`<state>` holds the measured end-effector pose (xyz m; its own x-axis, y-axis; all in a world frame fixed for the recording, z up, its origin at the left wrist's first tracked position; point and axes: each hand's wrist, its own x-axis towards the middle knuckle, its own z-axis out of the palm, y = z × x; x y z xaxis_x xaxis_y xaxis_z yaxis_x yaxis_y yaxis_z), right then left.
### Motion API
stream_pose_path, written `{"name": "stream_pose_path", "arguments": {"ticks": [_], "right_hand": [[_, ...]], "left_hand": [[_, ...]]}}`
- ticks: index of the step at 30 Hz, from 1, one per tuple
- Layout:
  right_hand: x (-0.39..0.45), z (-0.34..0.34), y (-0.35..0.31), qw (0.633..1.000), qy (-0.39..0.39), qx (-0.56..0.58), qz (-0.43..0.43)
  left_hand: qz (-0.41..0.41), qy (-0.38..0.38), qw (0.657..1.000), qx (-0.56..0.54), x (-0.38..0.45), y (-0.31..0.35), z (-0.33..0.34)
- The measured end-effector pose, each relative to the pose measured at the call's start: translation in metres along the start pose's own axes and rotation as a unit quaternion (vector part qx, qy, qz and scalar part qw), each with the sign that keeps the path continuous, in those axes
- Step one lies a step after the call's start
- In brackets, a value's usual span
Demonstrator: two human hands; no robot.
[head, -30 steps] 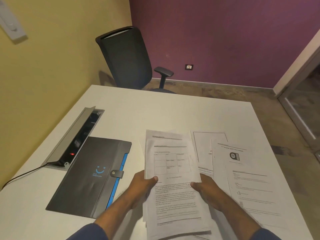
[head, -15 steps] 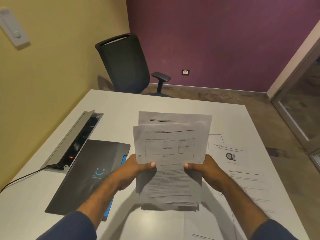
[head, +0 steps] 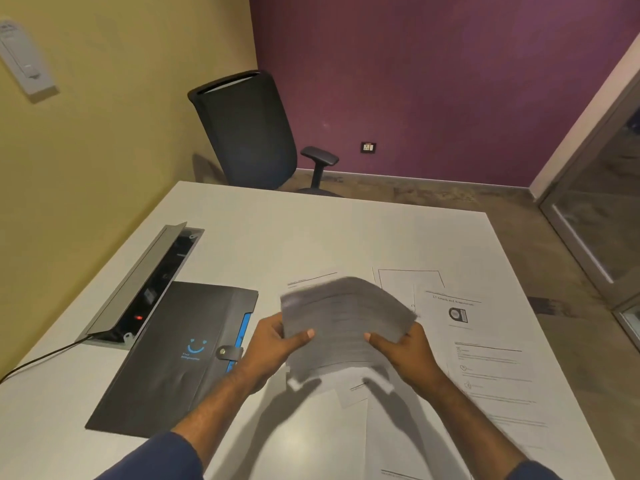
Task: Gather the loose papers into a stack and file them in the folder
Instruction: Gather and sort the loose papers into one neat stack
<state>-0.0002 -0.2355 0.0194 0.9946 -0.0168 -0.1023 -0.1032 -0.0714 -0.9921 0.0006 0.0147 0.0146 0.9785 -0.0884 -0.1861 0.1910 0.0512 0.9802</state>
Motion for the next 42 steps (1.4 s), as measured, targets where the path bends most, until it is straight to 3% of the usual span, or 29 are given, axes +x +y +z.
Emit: {"name": "stream_pose_path", "arguments": {"ticks": [8, 15, 19, 23, 30, 36, 42], "right_hand": [[-0.004, 0.005, 0.012, 0.997, 0.073, 0.019, 0.011], [-0.014, 0.000, 0.029, 0.998, 0.051, -0.033, 0.032], [-0.014, -0.009, 0.031, 0.997, 0.060, -0.018, 0.047], [-0.021, -0.014, 0.034, 0.990, 0.075, 0.005, 0.115], [-0.027, 0.013, 0.029, 0.943, -0.060, 0.277, 0.173], [-0.018, 0.009, 0.024, 0.958, -0.002, 0.222, 0.183], [-0.013, -0.024, 0.019, 0.964, -0.012, 0.180, 0.195]], "left_hand": [[0.012, 0.075, 0.997, 0.015, -0.001, -0.008, 0.020], [0.006, 0.118, 0.993, 0.030, -0.006, -0.017, 0.025], [0.006, 0.164, 0.984, -0.064, 0.000, -0.007, 0.013], [-0.022, 0.176, 0.972, -0.156, 0.005, 0.000, -0.006], [-0.126, 0.104, 0.919, -0.360, 0.003, -0.019, -0.008], [-0.181, 0.092, 0.923, -0.326, -0.002, -0.042, -0.011], [-0.183, 0.121, 0.960, -0.177, 0.008, -0.035, -0.050]]}}
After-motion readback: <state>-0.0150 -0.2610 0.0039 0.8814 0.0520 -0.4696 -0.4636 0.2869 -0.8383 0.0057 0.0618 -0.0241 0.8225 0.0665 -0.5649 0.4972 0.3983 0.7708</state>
